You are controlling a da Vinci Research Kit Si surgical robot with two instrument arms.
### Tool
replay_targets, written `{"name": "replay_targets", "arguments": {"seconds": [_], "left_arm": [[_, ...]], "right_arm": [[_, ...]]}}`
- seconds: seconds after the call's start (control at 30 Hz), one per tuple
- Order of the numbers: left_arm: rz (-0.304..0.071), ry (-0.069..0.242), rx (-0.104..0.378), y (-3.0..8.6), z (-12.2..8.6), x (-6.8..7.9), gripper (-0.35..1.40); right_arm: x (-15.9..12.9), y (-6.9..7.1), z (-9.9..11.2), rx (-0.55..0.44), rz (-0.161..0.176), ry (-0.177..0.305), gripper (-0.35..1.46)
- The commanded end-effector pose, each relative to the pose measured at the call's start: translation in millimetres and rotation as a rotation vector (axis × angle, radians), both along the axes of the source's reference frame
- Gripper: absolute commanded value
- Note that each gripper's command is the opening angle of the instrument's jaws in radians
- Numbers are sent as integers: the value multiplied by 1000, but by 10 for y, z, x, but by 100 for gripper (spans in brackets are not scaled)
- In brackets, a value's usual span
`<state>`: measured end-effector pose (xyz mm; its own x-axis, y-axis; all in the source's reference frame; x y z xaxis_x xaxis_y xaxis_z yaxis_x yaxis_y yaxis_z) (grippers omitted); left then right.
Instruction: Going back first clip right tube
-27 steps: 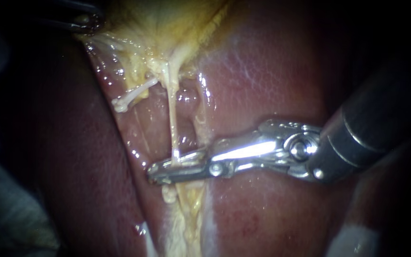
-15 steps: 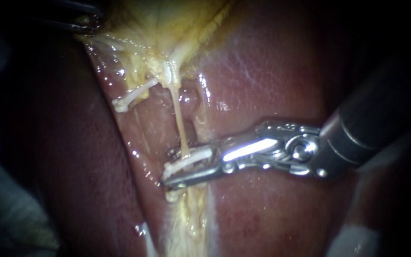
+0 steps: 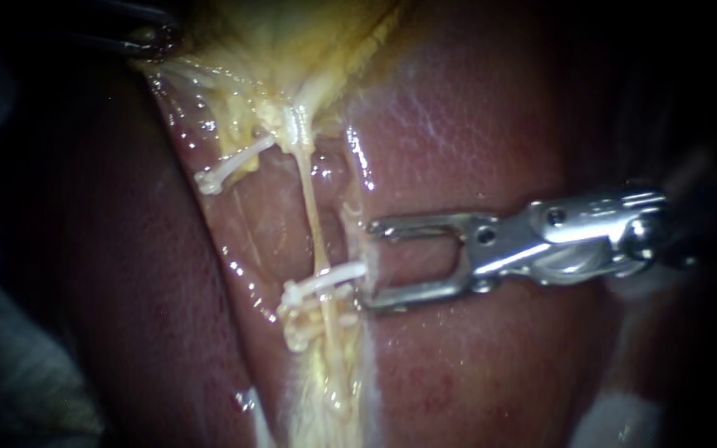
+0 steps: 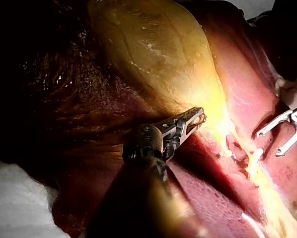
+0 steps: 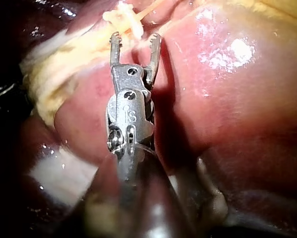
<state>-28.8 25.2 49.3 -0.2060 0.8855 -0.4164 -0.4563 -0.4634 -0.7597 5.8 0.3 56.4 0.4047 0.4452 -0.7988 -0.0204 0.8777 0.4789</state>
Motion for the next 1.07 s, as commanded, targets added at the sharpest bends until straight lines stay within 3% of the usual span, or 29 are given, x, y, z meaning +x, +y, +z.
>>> {"name": "replay_targets", "arguments": {"seconds": [0.03, 0.23, 0.33, 0.6, 0.73, 1.07], "left_arm": [[0, 0, 0, 0, 0, 0, -35], [-2, 2, -4, -2, 7, -3, -35], [-6, 7, -13, -9, 20, -11, -35], [31, 6, -8, -30, 70, -53, -35], [40, 2, 4, -37, 80, -66, -35], [46, -1, 6, -35, 77, -59, -35]], "right_arm": [[-5, 0, -5, -14, -7, 1, 49], [-24, 1, -26, -58, -19, 6, 49], [-28, 1, -29, -67, -25, 9, 49], [-34, 2, -29, -72, -30, 12, 49], [-35, 2, -29, -72, -30, 12, 49], [-34, 2, -30, -71, -30, 12, 49]]}}
